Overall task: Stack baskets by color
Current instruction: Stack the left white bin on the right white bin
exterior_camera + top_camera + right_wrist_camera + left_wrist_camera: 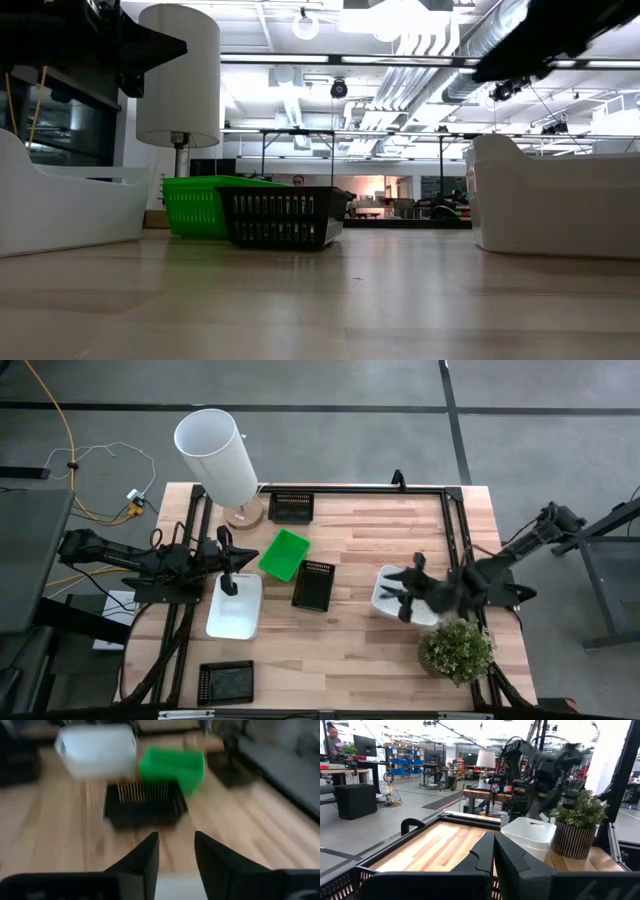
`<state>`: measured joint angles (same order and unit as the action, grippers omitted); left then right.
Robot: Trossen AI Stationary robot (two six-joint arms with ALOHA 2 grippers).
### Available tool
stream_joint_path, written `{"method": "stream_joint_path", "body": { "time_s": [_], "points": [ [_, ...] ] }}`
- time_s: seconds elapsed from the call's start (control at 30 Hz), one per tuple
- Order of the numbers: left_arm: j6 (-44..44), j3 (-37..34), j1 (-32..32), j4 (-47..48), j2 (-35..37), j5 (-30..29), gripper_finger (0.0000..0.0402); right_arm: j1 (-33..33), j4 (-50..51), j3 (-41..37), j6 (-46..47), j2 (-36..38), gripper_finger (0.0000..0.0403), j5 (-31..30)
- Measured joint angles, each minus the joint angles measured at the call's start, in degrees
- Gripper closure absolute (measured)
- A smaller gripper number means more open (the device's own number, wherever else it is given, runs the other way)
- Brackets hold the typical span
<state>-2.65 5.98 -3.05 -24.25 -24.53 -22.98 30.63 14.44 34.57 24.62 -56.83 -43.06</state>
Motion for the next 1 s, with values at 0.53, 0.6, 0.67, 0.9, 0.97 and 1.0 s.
{"method": "stream_joint_path", "body": {
  "time_s": [0.53, 0.6, 0.67, 0.9, 0.97, 1.0],
  "points": [
    [1.4, 0.0, 0.0, -2.6, 0.0, 0.3, 0.0401, -26.9, -60.5, -15.6, -29.4, -2.2, 0.0398, 34.5],
    [1.4, 0.0, 0.0, -2.6, 0.0, 0.3, 0.0401, -26.8, -58.7, -14.6, -27.6, -3.1, 0.0401, 34.2],
    [1.3, 0.0, 0.0, -2.6, 0.0, 0.4, 0.0401, -26.8, -58.4, -14.3, -25.2, -4.2, 0.0398, 33.2],
    [1.3, 0.0, 0.0, -2.6, 0.0, 2.0, 0.0401, -26.4, -58.4, -14.3, -24.6, -7.1, 0.0401, 32.4],
    [0.7, 0.0, 0.0, -2.6, 0.0, 2.0, 0.0401, -26.4, -58.4, -14.3, -24.6, -7.2, 0.0401, 32.5],
    [0.2, 0.0, 0.0, -2.6, 0.0, 2.0, 0.0401, -26.4, -58.5, -14.3, -24.6, -7.2, 0.0401, 32.5]
  ]
}}
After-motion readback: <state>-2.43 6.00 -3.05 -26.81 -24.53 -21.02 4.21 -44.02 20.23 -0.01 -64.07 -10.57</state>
